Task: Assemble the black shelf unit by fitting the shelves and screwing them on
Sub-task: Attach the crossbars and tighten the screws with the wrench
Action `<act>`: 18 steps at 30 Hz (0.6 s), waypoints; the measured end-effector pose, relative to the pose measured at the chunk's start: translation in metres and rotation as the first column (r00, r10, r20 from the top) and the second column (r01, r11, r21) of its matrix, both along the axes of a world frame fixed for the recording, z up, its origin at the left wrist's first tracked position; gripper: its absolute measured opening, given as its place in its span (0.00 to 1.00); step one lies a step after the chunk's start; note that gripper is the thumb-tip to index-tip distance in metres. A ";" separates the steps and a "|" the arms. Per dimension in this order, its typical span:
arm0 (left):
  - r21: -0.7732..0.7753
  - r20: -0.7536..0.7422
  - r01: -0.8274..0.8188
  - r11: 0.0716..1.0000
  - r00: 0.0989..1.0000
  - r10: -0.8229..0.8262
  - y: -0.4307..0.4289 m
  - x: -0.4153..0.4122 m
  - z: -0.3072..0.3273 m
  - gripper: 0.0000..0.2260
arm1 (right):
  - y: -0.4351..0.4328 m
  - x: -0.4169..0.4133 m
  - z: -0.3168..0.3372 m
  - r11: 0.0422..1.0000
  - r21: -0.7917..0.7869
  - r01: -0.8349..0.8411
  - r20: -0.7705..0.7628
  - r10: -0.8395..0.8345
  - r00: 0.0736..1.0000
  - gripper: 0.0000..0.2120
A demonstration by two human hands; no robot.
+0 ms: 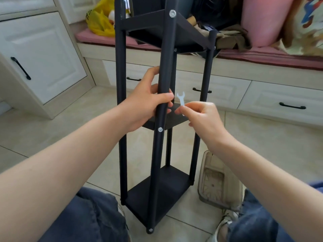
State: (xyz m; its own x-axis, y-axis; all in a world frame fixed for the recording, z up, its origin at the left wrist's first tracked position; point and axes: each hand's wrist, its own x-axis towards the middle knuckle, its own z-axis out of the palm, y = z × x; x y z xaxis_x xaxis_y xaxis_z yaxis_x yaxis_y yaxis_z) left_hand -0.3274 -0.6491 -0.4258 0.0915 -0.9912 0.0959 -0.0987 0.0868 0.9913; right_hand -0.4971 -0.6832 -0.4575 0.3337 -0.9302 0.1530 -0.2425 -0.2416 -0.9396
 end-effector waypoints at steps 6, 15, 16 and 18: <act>0.017 -0.035 -0.017 1.000 0.999 0.017 -0.020 0.018 0.001 0.30 | 0.025 0.013 -0.048 0.994 0.047 0.102 0.100 -0.106 0.989 0.09; 0.008 -0.167 0.170 0.985 0.972 -0.166 -0.034 0.046 -0.003 0.32 | 0.035 0.040 -0.077 0.999 -0.010 -0.031 -0.036 0.030 0.999 0.09; 0.005 -0.175 0.166 0.986 0.971 -0.163 -0.035 0.047 -0.003 0.32 | 0.033 0.042 -0.078 0.999 0.003 -0.036 -0.038 0.036 0.999 0.10; 0.001 -0.177 0.147 0.989 0.974 -0.144 -0.037 0.048 -0.003 0.31 | 0.029 0.047 -0.079 0.999 0.028 -0.036 -0.036 0.037 0.999 0.11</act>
State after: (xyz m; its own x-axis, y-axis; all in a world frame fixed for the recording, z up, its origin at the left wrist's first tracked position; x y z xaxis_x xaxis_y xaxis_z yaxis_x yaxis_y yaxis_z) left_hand -0.2793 -0.6858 -0.4292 -0.0394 -0.9962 0.0773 0.0896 0.0735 0.9933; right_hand -0.4497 -0.6543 -0.5367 0.3720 -0.9211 0.1153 -0.2681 -0.2255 -0.9366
